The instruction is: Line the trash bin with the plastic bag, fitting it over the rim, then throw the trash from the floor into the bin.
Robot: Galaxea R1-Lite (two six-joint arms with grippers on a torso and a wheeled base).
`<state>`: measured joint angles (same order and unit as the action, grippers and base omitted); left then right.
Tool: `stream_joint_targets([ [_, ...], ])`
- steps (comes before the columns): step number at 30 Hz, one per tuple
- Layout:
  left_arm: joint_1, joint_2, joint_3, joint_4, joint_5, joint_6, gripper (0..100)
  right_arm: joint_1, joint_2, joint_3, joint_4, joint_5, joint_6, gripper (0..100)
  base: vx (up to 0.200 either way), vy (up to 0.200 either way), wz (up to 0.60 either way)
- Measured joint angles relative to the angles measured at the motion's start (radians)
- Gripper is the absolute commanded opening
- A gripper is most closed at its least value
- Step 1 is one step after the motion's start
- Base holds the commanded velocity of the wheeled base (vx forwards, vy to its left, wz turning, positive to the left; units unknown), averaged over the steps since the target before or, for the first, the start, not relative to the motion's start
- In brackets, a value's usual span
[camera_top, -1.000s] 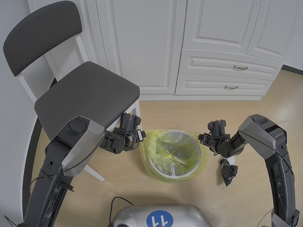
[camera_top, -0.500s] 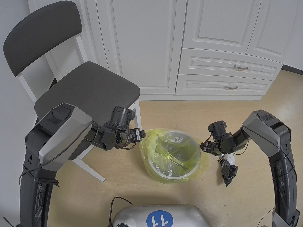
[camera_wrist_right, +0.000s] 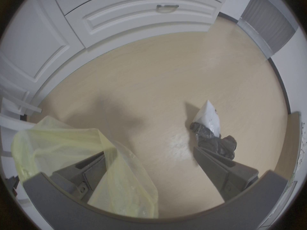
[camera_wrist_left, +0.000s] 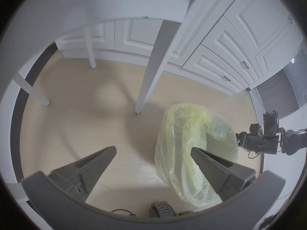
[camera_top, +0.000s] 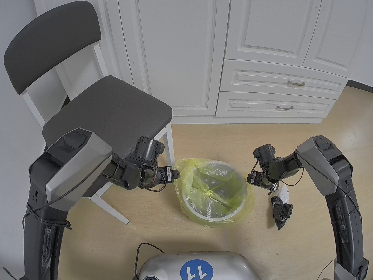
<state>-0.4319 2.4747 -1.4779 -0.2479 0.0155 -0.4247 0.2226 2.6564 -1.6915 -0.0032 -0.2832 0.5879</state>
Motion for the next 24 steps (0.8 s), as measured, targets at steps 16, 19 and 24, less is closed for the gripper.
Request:
stream_joint_targets([
  [16,0.006,0.156,-0.213,0.085,0.006,0.019,100,0.016,0.123,-0.187,0.089,-0.175,0.014,100,0.0,0.0,0.0],
  [19,0.014,0.188,-0.288,0.164,0.011,0.031,100,0.016,0.128,-0.191,0.09,-0.176,0.014,100,0.0,0.0,0.0],
  [24,0.032,0.256,-0.453,0.343,0.021,0.083,100,0.014,0.134,-0.196,0.092,-0.176,0.013,100,0.0,0.0,0.0],
])
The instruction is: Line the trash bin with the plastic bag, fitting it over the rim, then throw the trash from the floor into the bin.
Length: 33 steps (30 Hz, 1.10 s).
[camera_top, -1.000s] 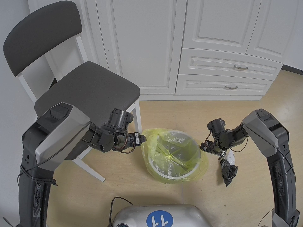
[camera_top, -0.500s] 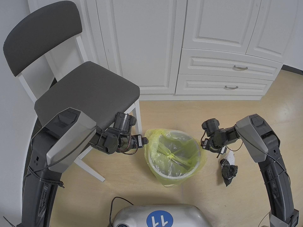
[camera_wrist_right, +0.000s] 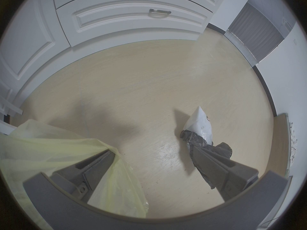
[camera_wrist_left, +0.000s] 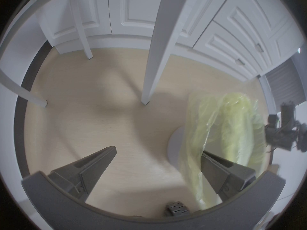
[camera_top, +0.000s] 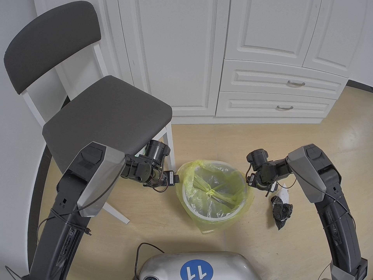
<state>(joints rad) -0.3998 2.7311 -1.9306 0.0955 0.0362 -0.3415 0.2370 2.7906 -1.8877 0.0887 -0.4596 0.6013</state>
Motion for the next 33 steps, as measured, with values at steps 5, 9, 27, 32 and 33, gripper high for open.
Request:
stream_joint_targets([
  [5,0.021,0.061,-0.056,0.03,0.006,0.115,100,-0.001,0.004,-0.006,0.003,0.0,-0.002,100,0.0,0.0,0.0],
  [9,0.037,0.099,-0.066,0.03,0.01,0.155,100,-0.001,0.006,-0.011,0.005,0.0,-0.003,100,0.0,0.0,0.0],
  [27,0.036,0.087,-0.068,0.146,0.052,0.164,100,-0.008,0.008,-0.028,0.019,-0.004,-0.002,100,0.0,0.0,0.0],
  [32,0.028,0.024,-0.021,0.16,0.052,0.155,100,-0.023,0.007,-0.042,0.023,-0.012,-0.004,100,0.0,0.0,0.0],
  [33,0.026,0.012,-0.005,0.16,0.052,0.154,100,-0.024,0.007,-0.043,0.024,-0.012,-0.004,100,0.0,0.0,0.0],
])
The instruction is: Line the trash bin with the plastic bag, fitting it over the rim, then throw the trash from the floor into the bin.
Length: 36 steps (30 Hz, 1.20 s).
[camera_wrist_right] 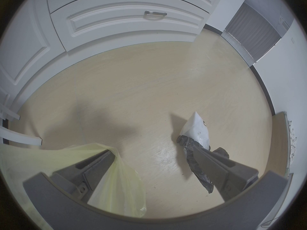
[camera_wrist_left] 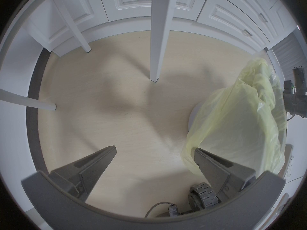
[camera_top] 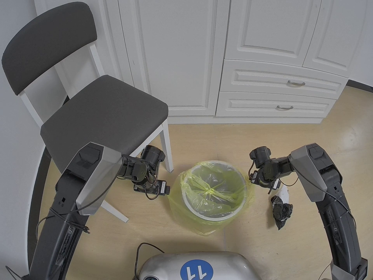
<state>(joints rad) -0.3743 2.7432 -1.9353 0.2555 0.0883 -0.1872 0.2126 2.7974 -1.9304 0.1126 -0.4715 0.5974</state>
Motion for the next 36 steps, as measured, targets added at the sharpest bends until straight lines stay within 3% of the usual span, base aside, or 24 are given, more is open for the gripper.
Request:
stream_joint_targets([
  [6,-0.022,-0.072,0.11,-0.042,0.002,-0.003,100,-0.003,-0.044,0.054,0.004,0.029,-0.001,100,0.0,0.0,0.0],
  [16,-0.066,-0.204,0.336,-0.181,0.003,-0.004,100,-0.013,-0.209,0.253,0.003,0.204,-0.063,100,0.0,0.0,0.0],
  [29,-0.106,-0.341,0.553,-0.301,0.017,-0.042,100,-0.014,-0.338,0.398,-0.011,0.216,-0.102,100,0.0,0.0,0.0],
  [36,-0.144,-0.444,0.7,-0.411,0.022,-0.057,100,-0.022,-0.458,0.567,-0.143,0.238,-0.174,100,0.0,0.0,0.0],
])
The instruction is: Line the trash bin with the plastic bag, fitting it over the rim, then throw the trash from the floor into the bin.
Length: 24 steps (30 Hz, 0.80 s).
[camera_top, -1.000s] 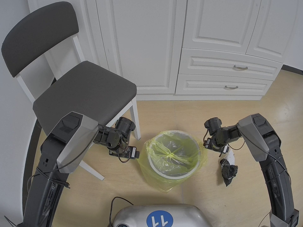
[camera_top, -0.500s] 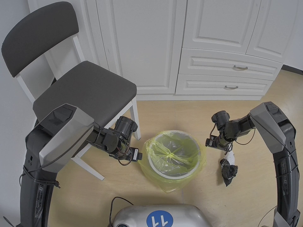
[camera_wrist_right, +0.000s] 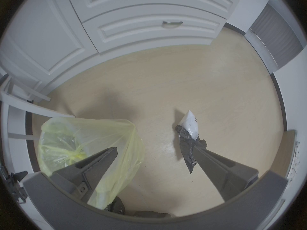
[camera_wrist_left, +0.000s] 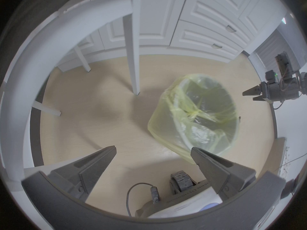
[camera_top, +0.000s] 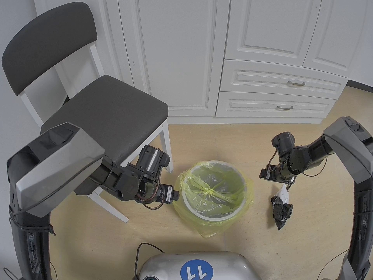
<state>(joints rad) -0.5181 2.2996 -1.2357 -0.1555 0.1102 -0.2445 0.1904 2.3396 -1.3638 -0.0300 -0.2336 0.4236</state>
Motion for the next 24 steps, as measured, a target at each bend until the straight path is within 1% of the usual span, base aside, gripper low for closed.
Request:
stream_joint_targets([
  [5,-0.019,-0.065,0.065,-0.041,0.001,-0.003,100,-0.019,-0.099,0.173,-0.183,0.075,-0.092,100,0.0,0.0,0.0],
  [9,-0.036,-0.121,0.118,-0.065,0.0,-0.004,100,-0.045,-0.185,0.33,-0.399,0.144,-0.183,100,0.0,0.0,0.0],
  [13,-0.054,-0.17,0.166,-0.095,0.0,-0.005,100,-0.061,-0.25,0.461,-0.61,0.201,-0.243,100,0.0,0.0,0.0],
  [19,-0.074,-0.24,0.244,-0.143,0.001,-0.006,100,-0.076,-0.306,0.612,-0.907,0.244,-0.317,100,0.0,0.0,0.0],
  [22,-0.086,-0.284,0.303,-0.177,0.001,-0.007,100,-0.082,-0.32,0.672,-1.011,0.253,-0.356,100,0.0,0.0,0.0],
  [24,-0.09,-0.32,0.343,-0.206,0.001,-0.007,100,-0.087,-0.331,0.703,-1.038,0.257,-0.385,100,0.0,0.0,0.0],
])
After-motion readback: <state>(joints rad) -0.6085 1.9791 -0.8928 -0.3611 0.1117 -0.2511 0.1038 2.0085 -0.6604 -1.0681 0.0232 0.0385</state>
